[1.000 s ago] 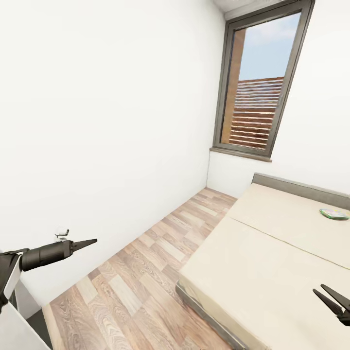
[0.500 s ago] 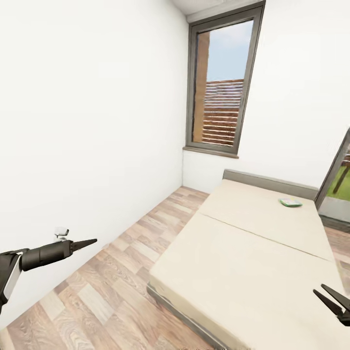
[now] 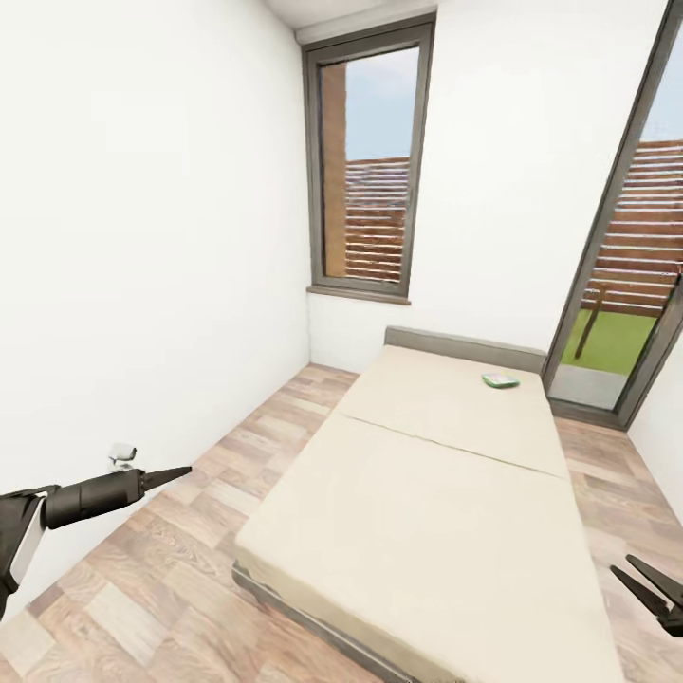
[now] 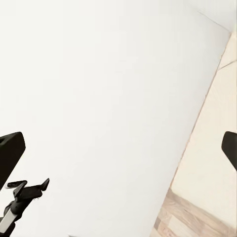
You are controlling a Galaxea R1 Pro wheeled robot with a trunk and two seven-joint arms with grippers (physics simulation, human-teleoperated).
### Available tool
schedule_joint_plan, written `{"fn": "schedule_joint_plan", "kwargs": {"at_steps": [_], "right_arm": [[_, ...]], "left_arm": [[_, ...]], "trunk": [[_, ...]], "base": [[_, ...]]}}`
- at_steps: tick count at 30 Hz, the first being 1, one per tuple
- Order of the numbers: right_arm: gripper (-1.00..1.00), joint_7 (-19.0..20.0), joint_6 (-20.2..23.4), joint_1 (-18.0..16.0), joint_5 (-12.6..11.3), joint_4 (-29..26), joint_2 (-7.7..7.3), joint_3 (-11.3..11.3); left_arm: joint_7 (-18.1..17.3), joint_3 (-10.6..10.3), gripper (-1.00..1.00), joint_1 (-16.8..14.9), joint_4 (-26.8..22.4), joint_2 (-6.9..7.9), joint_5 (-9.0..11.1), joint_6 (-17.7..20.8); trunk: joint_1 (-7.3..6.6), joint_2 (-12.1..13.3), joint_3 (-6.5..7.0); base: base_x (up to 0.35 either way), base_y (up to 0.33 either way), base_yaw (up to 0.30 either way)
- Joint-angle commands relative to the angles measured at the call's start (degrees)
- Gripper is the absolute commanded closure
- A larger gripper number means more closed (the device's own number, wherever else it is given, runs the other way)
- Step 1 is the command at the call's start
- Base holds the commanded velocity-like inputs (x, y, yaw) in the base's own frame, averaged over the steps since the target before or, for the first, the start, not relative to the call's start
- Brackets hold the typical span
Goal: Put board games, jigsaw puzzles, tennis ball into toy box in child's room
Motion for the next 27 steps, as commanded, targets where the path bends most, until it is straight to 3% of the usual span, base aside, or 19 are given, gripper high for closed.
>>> {"fn": "schedule_joint_plan", "kwargs": {"at_steps": [1, 7, 17, 27], "right_arm": [[-1.0, 0.15, 0.5, -0.09, -0.09, 0.03, 0.01, 0.03], [-1.0, 0.04, 0.18, -0.09, -0.02, 0.02, 0.15, 0.04], [-1.0, -0.12, 0.17, -0.11, 0.0, 0.03, 0.26, 0.03], [-1.0, -0.23, 0.49, -0.09, 0.0, 0.15, 0.23, -0.02]], "left_arm": [[-0.17, 0.02, -1.0, -0.03, -0.05, 0.01, 0.03, 0.6], [-0.15, -0.01, -1.0, -0.03, -0.06, -0.21, 0.05, 0.6], [-0.16, -0.01, -1.0, -0.03, -0.05, -0.41, 0.05, 0.6], [-0.17, -0.01, -1.0, -0.04, -0.06, -0.91, 0.04, 0.6]], "trunk": [[0.04, -0.14, -0.14], [0.04, -0.14, -0.14], [0.04, -0.14, -0.14], [0.04, -0.14, -0.14]], "base": [[0.0, -0.287, -0.261], [0.0, -0.293, -0.188], [0.0, -0.279, -0.027], [0.0, -0.099, -0.006]]}}
